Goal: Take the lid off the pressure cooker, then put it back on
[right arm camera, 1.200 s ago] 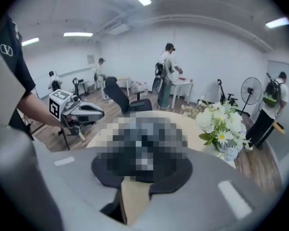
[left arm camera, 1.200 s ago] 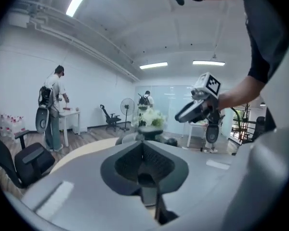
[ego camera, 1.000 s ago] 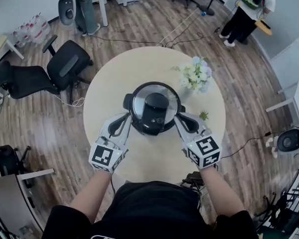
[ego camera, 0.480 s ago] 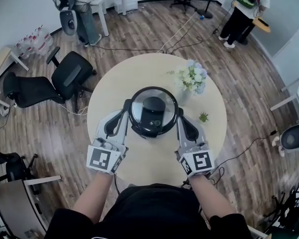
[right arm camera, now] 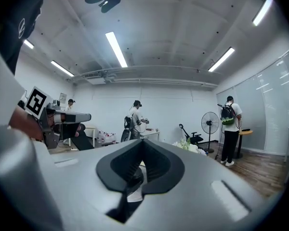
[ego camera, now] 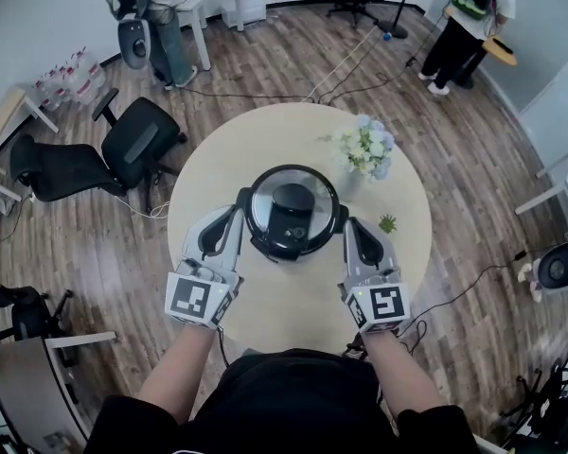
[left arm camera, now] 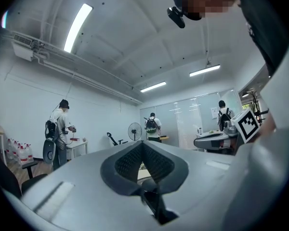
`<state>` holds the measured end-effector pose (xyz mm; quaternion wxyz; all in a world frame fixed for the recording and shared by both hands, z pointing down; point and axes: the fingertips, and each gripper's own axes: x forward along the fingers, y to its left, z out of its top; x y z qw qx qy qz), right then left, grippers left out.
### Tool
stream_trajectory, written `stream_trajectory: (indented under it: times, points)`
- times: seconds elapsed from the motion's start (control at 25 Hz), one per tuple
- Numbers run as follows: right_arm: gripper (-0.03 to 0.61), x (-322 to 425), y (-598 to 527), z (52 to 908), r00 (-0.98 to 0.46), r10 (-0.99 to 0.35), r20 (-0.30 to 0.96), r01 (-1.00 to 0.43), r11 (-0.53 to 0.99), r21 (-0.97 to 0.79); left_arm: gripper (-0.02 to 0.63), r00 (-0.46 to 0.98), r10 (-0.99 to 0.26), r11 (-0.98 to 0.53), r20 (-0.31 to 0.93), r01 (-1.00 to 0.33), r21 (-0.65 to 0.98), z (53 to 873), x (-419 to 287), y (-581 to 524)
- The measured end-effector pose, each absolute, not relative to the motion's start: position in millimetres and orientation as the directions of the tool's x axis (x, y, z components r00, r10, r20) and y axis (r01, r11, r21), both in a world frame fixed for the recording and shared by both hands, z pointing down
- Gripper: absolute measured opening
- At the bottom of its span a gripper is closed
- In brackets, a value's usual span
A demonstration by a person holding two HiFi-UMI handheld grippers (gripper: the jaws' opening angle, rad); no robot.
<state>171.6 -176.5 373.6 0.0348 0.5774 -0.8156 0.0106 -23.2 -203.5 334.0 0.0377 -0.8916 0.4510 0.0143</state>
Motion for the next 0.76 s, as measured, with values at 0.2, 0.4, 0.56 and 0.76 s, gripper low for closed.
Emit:
stream_trajectory:
  times: [0.2, 0.4, 0.56, 0.76]
  points:
    - [0.006, 170, -176, 374, -0.338, -0.938, 0.072, -0.940, 0.341, 0.033, 0.000, 0.587, -0.808, -0.585, -0.048, -0.809, -0.052, 337, -23, -202]
    - [0.006, 168, -177, 376, -0.349, -0.935, 0.069, -0.935, 0.352, 0.038, 0.000, 0.583, -0.810, -0.580, -0.058, -0.812, -0.064, 332, -26, -201]
    - [0.006, 166, -177, 375, -0.363, -0.930, 0.064, -0.930, 0.366, 0.036, 0.000, 0.583, -0.811, -0.579, -0.059, -0.812, -0.070, 331, -27, -197]
    - [0.006, 168, -173, 373, -0.370, -0.927, 0.064, -0.927, 0.373, 0.049, -0.001, 0.575, -0.816, -0.572, -0.050, -0.818, -0.064, 331, -28, -192]
